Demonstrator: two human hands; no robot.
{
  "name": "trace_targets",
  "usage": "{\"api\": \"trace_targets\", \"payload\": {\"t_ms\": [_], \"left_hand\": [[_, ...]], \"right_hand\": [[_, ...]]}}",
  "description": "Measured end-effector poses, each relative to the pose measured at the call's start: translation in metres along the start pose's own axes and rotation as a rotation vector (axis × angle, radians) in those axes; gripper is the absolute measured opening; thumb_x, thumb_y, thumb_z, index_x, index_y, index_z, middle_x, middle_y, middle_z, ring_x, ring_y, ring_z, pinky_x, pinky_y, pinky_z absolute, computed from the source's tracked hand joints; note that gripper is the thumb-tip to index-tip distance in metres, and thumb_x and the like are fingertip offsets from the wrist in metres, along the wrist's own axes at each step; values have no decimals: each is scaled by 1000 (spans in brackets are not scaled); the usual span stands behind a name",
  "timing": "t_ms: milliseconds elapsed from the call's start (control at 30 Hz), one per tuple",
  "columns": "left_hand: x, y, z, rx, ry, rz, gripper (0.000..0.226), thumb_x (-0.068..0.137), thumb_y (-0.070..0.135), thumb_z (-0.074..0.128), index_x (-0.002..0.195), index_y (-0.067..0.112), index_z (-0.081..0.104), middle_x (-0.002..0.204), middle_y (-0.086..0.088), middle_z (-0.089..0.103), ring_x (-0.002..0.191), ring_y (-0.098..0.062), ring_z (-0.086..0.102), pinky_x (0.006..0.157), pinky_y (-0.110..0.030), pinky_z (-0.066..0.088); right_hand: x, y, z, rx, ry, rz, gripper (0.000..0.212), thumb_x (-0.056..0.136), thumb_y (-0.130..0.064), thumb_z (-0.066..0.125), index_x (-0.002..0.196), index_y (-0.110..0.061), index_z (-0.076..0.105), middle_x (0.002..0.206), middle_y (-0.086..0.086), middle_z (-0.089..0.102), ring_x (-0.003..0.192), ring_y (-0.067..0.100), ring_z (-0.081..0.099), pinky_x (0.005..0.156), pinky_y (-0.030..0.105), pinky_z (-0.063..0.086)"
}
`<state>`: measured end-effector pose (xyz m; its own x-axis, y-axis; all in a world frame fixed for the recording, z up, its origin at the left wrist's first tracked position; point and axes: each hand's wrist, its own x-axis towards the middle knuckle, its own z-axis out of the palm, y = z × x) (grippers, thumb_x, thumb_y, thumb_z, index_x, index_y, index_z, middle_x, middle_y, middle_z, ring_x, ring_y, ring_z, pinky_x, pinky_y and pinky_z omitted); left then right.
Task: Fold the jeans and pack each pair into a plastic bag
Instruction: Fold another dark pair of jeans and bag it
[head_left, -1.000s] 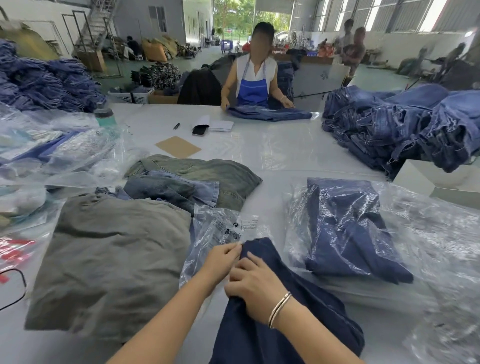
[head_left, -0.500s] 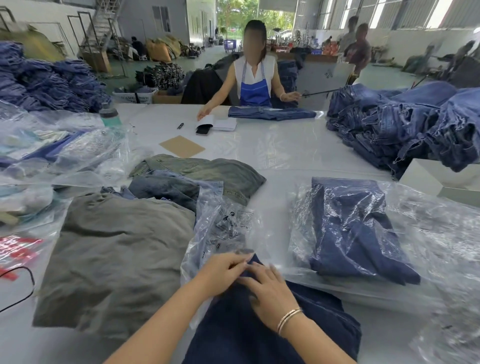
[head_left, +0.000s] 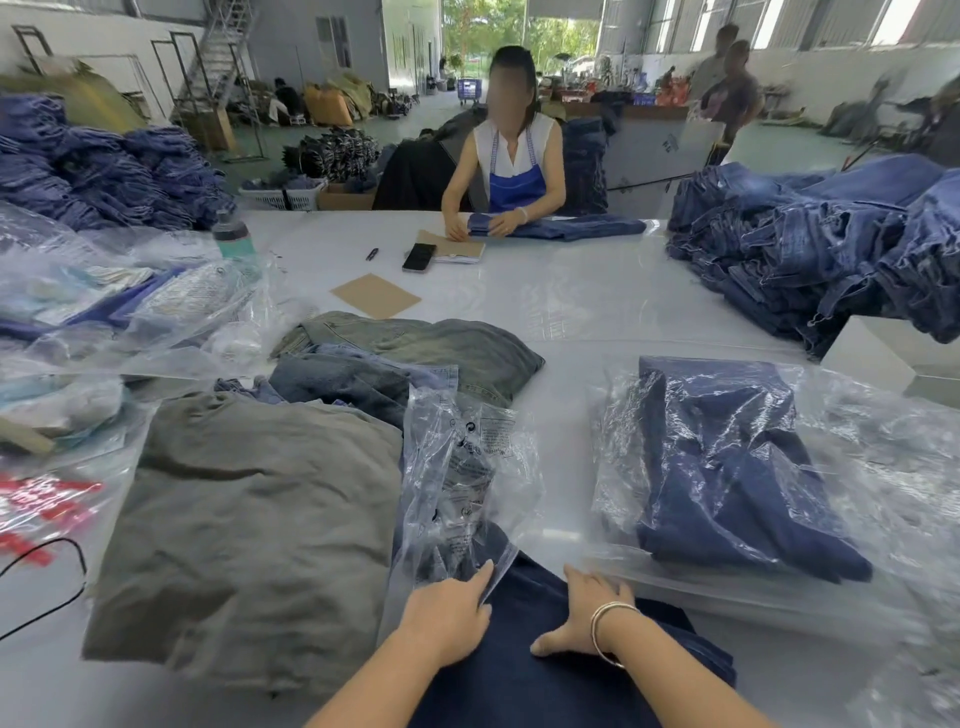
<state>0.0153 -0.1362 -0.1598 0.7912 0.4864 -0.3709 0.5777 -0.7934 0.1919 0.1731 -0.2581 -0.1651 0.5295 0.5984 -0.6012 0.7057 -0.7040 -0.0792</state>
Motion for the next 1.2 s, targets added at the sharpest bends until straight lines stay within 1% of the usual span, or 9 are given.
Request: {"api": "trace_targets", "payload": {"t_ms": [133,367,533,667,767,833,1000,1133,1200], "left_hand": [[6,5,-1,-39,44,55,55,99,27,29,152,37,14,127,-6,51,114,-31,53,90,-40,43],[4,5,-8,-285,362,326,62,89,4,37,141,37,45,104,2,46,98,-21,48,91,-31,42],[-11,-12,-25,-331,627,483,76,74,-12,42,136,30,53,96,2,50,84,-15,49,81,-23,44],[-16,-26,-37,-394,767,367,67,73,-20,51,132,13,57,96,-2,53,87,-15,50,86,-26,44],[-14,-28,-50,-393,852,211,41,75,-13,64,107,12,72,87,-2,55,81,-19,55,76,-35,48],[-11,-31,-58,-381,847,74,25,77,-5,68,95,12,73,86,-4,58,81,-27,59,73,-42,50],[-9,-40,-67,-276,701,-16,20,81,11,70,100,9,64,93,-9,61,87,-32,60,74,-44,51],[-19,-39,-58,-184,653,0,15,83,23,69,78,10,63,63,-4,63,53,-29,62,44,-33,49],[-19,-45,-49,-214,673,15,23,90,30,56,78,12,62,63,-2,63,54,-27,62,45,-32,47]], "right_hand": [[5,-1,-8,24,-124,-34,92,54,-68,73,127,-19,47,130,1,55,119,22,52,99,33,39],[-12,10,-25,644,-259,-253,32,69,-25,77,99,-22,68,93,-5,69,86,13,67,72,20,53],[-23,43,-37,1196,-244,-302,45,56,-11,74,100,-5,69,97,13,72,85,25,69,74,31,55],[-31,65,-47,1486,-206,-375,51,47,-9,79,97,-1,71,97,22,70,84,32,68,74,38,56],[-40,67,-55,1559,-207,-438,46,52,-7,75,98,0,71,100,24,68,87,34,68,77,40,56],[-45,67,-56,1590,-188,-449,41,59,-2,67,100,2,69,100,24,68,86,33,68,75,39,56],[-53,70,-50,1721,-147,-456,34,60,2,58,91,2,72,93,24,69,78,33,69,67,38,57],[-57,72,-42,1837,-136,-439,31,62,-1,53,84,1,75,84,22,71,70,32,70,59,36,57],[-60,71,-37,1881,-125,-419,30,62,-2,53,80,0,76,79,21,71,67,31,70,56,34,57]]}}
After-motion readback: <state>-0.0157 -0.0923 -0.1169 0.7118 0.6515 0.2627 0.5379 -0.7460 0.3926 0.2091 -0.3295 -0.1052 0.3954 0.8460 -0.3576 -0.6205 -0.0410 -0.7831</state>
